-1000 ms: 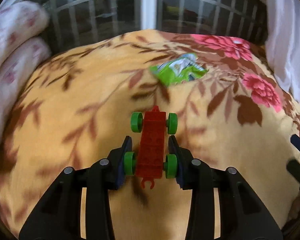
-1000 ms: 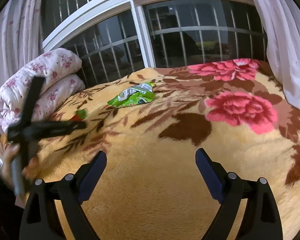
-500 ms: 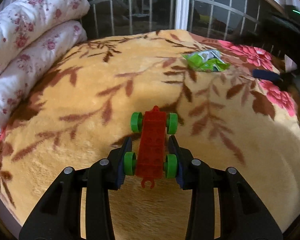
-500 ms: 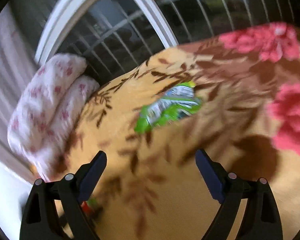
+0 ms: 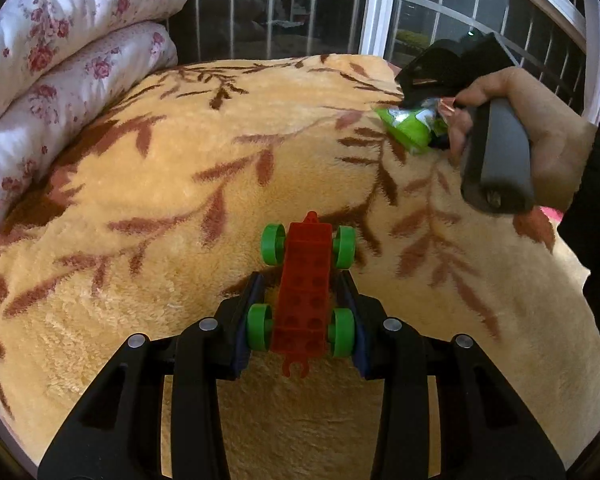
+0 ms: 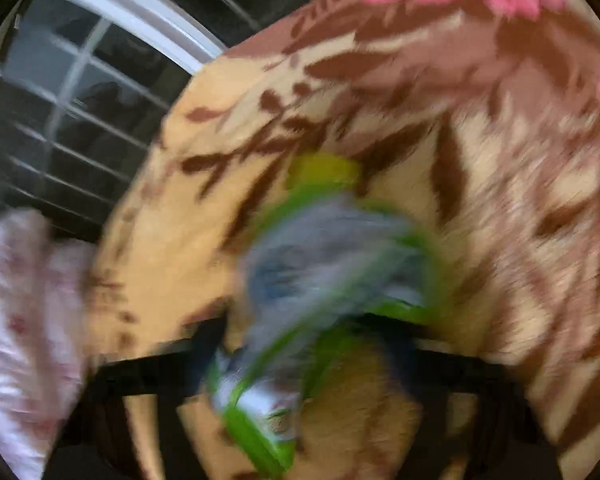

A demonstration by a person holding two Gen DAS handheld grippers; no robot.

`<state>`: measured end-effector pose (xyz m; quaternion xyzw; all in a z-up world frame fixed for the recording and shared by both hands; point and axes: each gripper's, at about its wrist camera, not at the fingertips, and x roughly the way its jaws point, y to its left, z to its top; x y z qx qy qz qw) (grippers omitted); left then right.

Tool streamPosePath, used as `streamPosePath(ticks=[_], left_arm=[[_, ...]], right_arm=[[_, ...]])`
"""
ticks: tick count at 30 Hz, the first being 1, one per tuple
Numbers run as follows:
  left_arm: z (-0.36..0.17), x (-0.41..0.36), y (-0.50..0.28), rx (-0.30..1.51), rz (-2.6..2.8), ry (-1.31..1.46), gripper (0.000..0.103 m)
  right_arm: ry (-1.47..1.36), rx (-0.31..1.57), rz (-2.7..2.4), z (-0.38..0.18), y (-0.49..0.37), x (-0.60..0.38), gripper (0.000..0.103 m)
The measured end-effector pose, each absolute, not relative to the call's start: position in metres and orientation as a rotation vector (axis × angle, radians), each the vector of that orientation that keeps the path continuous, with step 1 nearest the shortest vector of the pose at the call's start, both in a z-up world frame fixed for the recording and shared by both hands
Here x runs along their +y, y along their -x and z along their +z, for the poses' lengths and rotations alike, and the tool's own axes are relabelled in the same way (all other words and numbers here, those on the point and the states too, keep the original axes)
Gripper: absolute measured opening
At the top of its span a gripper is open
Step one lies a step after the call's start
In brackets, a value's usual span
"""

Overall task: Collect trash
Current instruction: 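Grasp the green snack bag with the right gripper, then lower the toy car and green bag into the orange bin and release both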

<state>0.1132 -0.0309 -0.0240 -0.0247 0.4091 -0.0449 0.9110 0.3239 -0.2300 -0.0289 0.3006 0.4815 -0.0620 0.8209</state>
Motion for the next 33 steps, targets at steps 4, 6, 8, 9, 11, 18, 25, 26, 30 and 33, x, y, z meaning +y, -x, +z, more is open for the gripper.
streamPosePath(ticks=[4, 6, 8, 9, 11, 18, 25, 26, 30, 33], left_arm=[[-0.024, -0.032, -0.112, 0.839, -0.092, 0.045, 0.038], [-0.024, -0.033, -0.111, 0.837, -0.091, 0.047, 0.038], [-0.023, -0.032, -0.110, 0.828, -0.091, 0.050, 0.038], [-0.023, -0.032, -0.109, 0.823, -0.091, 0.049, 0.038], [-0.020, -0.033, -0.104, 0.800, -0.081, 0.034, 0.038], [0.009, -0.036, -0.057, 0.652, -0.100, -0.013, 0.038], [0.020, -0.054, 0.020, 0.626, -0.152, -0.085, 0.038], [0.019, -0.057, 0.030, 0.634, -0.170, -0.091, 0.038], [0.011, -0.066, 0.070, 0.692, -0.234, -0.104, 0.038], [0.000, -0.073, 0.107, 0.699, -0.258, -0.164, 0.038]], right_arm=[[-0.587, 0.962, -0.020, -0.013, -0.295, -0.234, 0.027], [-0.550, 0.925, 0.029, -0.001, -0.277, -0.238, 0.027], [-0.487, 0.882, 0.076, 0.014, -0.245, -0.244, 0.027], [-0.475, 0.870, 0.101, 0.019, -0.230, -0.248, 0.027], [-0.453, 0.849, 0.140, 0.030, -0.193, -0.256, 0.028], [-0.271, 0.787, 0.221, 0.047, -0.048, -0.274, 0.028], [-0.110, 0.736, 0.276, 0.030, 0.086, -0.268, 0.029], [-0.078, 0.728, 0.274, 0.026, 0.098, -0.264, 0.029], [0.005, 0.706, 0.330, 0.011, 0.150, -0.247, 0.030], [0.014, 0.720, 0.388, -0.006, 0.180, -0.236, 0.030]])
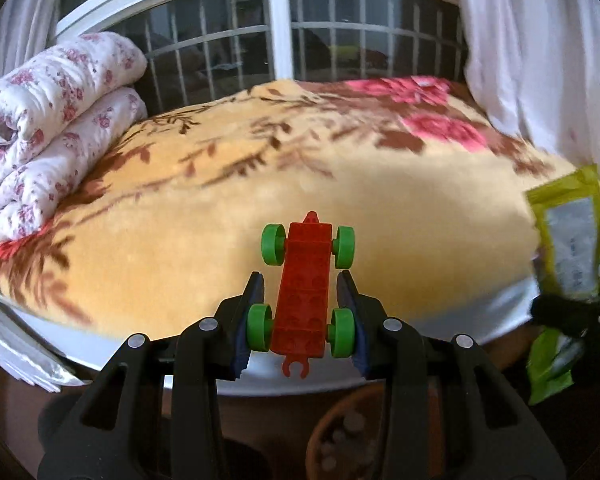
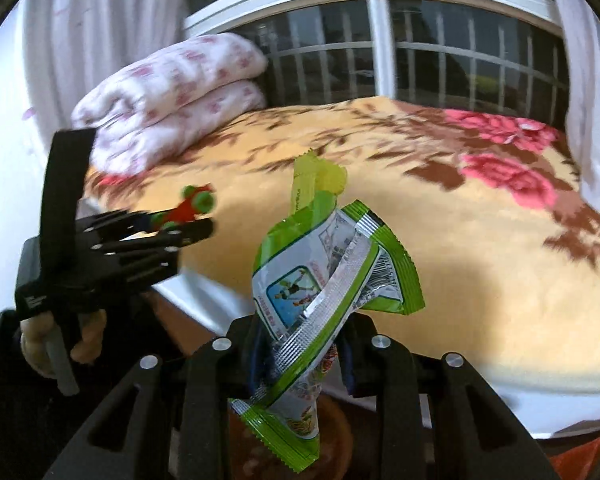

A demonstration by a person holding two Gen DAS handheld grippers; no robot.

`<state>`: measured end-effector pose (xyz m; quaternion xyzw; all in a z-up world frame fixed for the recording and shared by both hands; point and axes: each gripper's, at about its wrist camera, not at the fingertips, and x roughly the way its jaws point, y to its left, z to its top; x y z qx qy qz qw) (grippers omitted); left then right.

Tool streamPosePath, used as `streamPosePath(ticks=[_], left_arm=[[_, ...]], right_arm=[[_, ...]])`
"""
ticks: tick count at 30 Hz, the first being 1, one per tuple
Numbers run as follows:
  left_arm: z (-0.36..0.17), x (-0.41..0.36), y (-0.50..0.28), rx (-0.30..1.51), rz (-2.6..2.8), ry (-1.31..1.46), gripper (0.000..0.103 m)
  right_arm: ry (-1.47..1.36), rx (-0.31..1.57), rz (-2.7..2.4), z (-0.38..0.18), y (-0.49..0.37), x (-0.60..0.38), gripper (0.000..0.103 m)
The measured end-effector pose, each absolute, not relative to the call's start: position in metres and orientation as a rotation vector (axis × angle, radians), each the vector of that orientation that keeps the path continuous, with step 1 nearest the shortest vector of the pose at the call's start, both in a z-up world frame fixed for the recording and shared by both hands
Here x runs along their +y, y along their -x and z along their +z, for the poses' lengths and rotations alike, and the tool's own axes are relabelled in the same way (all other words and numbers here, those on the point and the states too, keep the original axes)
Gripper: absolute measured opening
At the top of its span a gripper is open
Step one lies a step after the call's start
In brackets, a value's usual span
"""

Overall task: Collect trash
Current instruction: 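Lower the toy car and green bag into the orange bin and release both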

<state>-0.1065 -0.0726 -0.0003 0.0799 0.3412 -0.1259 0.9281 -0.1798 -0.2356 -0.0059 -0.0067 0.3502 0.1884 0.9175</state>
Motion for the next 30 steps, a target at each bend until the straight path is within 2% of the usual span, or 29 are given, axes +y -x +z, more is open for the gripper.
streamPosePath(ticks=[8, 14, 24, 30], left_arm=[[-0.044, -0.081, 0.143, 0.836, -0.331, -0.252, 0.038], [-0.085, -0.087, 0.136, 1.004, -0.377, -0.235, 0.038], [-0.155, -0.098, 0.121, 1.311, -0.415, -0.257, 0.038], [-0.183, -0.096, 0.113, 1.433, -0.392, -0.263, 0.038]], right_arm=[[0.047, 0.863, 0.340, -0.062, 0.212, -0.225, 0.030], [0.042, 0.959, 0.317, -0.092, 0.212, -0.227, 0.030], [0.027, 1.234, 0.265, -0.158, 0.195, -0.223, 0.031], [-0.012, 1.303, 0.255, -0.174, 0.186, -0.228, 0.032]])
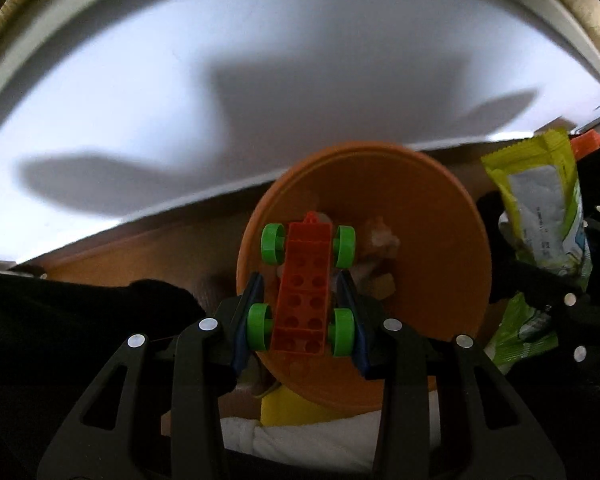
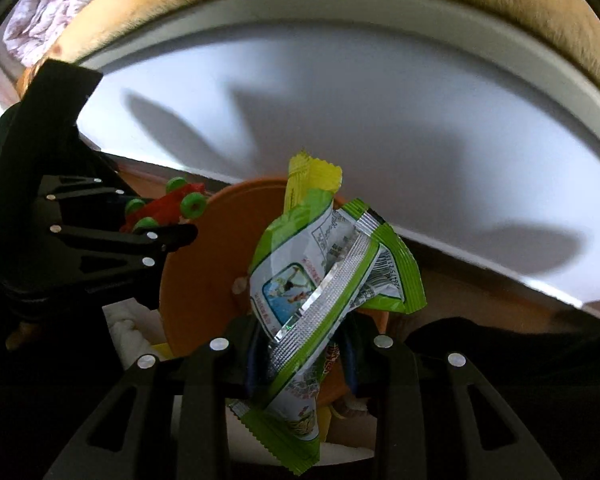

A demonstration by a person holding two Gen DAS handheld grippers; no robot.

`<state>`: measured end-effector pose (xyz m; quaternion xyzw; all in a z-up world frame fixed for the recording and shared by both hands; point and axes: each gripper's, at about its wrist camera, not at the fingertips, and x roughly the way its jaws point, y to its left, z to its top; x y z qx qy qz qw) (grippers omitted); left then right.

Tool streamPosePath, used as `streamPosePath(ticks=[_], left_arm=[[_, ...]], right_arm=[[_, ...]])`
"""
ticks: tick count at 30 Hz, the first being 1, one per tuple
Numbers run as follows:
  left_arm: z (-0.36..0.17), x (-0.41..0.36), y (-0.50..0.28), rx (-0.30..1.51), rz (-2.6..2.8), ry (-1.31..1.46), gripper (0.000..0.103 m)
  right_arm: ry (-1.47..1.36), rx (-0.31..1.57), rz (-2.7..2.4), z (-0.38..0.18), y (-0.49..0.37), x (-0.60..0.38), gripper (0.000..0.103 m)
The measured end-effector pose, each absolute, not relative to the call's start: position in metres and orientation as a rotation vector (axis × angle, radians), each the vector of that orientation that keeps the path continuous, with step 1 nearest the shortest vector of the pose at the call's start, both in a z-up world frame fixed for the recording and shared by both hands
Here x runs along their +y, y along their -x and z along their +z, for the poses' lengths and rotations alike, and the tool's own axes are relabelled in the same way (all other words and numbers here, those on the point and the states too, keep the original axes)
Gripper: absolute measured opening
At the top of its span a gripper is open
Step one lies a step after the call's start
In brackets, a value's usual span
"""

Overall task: Collect trash
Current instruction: 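Lower the toy car and green bag into the orange bin and release both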

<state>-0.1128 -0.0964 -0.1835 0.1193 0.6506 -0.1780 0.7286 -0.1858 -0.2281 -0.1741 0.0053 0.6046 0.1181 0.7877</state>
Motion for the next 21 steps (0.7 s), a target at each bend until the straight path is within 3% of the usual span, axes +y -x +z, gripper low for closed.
streamPosePath(ticks=[3, 6, 8, 9, 10, 21], left_arm=[[-0.188, -0.098, 0.114, 1.454, -0.387, -0.270, 0.038], [-0.187, -0.104, 0.112, 1.472, -0.379, -0.280, 0.039], [-0.190, -0.102, 0.112, 1.488, -0.375, -0.285, 0.056], [-0.190, -0.101, 0.111, 1.489, -0.373, -0.284, 0.070], [-0.188, -0.100, 0.112, 1.485, -0.371, -0.283, 0.076], [-0.184, -0.090, 0.113, 1.479, -0.358, -0.237, 0.077]], right_arm=[[-0.016, 1.324, 0.254, -0.178, 0.180, -0.226, 0.034], [-0.010, 1.331, 0.248, -0.180, 0.178, -0.226, 0.044], [-0.011, 1.328, 0.236, -0.177, 0.177, -0.228, 0.045], [-0.013, 1.326, 0.232, -0.177, 0.177, -0.229, 0.050], [-0.014, 1.320, 0.222, -0.176, 0.177, -0.230, 0.052], [-0.020, 1.253, 0.179, -0.154, 0.184, -0.240, 0.064]])
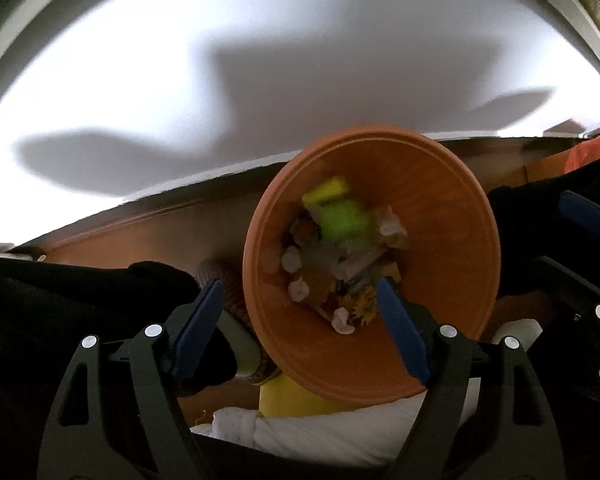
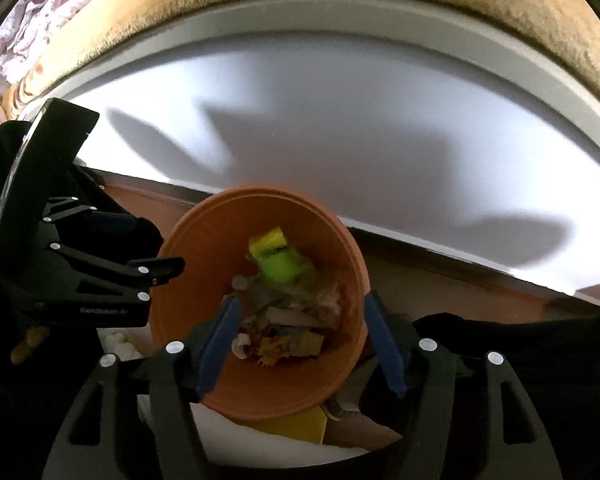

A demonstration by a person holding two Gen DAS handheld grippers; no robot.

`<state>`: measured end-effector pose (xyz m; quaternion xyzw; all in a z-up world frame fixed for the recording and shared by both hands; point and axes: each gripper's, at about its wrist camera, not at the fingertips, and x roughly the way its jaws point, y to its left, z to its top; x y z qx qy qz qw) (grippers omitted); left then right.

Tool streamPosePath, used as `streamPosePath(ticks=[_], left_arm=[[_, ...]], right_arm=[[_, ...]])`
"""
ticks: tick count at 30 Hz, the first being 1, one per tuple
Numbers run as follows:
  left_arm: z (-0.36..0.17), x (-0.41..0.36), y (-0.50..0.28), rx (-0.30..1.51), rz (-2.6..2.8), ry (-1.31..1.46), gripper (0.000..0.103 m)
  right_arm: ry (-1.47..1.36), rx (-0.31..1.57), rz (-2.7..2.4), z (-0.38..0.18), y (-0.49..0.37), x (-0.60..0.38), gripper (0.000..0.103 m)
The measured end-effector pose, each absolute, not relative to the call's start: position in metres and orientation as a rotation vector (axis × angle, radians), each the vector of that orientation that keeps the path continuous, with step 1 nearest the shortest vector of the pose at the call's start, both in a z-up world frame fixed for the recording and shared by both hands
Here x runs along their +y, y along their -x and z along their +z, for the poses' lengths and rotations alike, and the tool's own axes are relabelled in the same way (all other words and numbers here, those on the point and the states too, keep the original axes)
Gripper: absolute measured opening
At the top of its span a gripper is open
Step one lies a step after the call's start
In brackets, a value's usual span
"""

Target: Collect trash

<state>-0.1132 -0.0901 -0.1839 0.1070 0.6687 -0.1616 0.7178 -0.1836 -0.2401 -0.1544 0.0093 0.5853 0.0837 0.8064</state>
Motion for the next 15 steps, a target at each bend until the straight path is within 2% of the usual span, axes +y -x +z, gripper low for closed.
streamPosePath(ticks=[6, 9, 11, 12, 13, 15], left_arm=[[-0.159, -0.085, 0.114, 1.404, -0.351, -0.203, 0.077], [-0.117, -0.078, 0.115, 1.269, -0.367, -0.168, 0.077], [-0.087, -0.076, 0.118, 1.174, -0.381, -0.157, 0.077], [-0.071, -0.075, 0.118, 1.122, -0.385, -0.154, 0.077], [-0.051, -0.073, 0.116, 1.054, -0.388, -0.156, 0.081], [-0.022, -0.072, 0.110, 0.941, -0.380, -0.161, 0.091]], right_arm=[[-0.018, 1.179, 0.164, -0.132, 0.191, -0.245, 0.064], [-0.029, 1.089, 0.170, -0.099, 0.195, -0.252, 0.064], [-0.049, 1.013, 0.181, -0.071, 0.194, -0.258, 0.066], [-0.059, 0.975, 0.179, -0.060, 0.195, -0.263, 0.072], [-0.077, 0.920, 0.177, -0.041, 0.190, -0.269, 0.077], [-0.092, 0.857, 0.168, -0.022, 0.178, -0.277, 0.078]])
